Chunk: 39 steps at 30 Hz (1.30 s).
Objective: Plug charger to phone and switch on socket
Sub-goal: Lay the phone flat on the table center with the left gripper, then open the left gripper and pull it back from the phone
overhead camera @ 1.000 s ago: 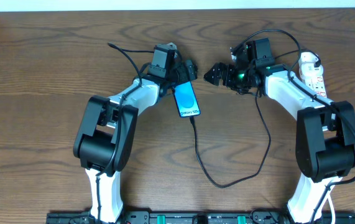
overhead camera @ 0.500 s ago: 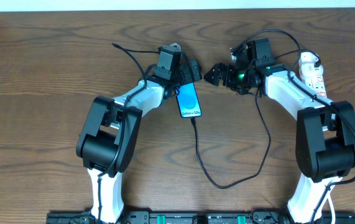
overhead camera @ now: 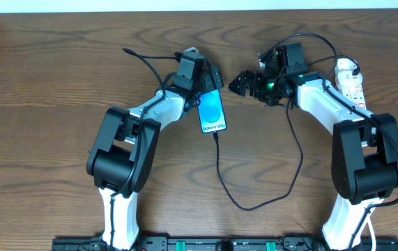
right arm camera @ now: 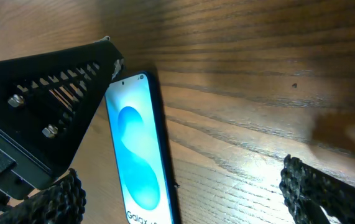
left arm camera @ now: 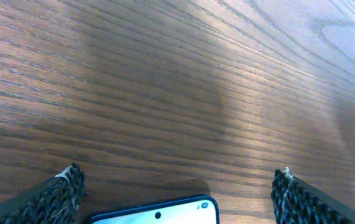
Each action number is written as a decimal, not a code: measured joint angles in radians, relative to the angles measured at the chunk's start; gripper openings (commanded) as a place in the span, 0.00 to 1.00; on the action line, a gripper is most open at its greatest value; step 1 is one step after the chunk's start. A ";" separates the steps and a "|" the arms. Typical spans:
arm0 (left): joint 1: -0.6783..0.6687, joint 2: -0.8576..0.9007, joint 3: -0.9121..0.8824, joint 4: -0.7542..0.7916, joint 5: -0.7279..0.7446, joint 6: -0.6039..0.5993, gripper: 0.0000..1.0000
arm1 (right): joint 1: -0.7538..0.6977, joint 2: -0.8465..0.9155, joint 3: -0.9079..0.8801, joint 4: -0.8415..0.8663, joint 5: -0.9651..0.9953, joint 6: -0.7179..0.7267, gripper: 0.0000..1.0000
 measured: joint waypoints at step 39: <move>0.205 -0.841 -0.043 -0.831 -0.042 0.273 0.98 | 0.000 0.000 -0.002 -0.008 0.042 0.000 0.99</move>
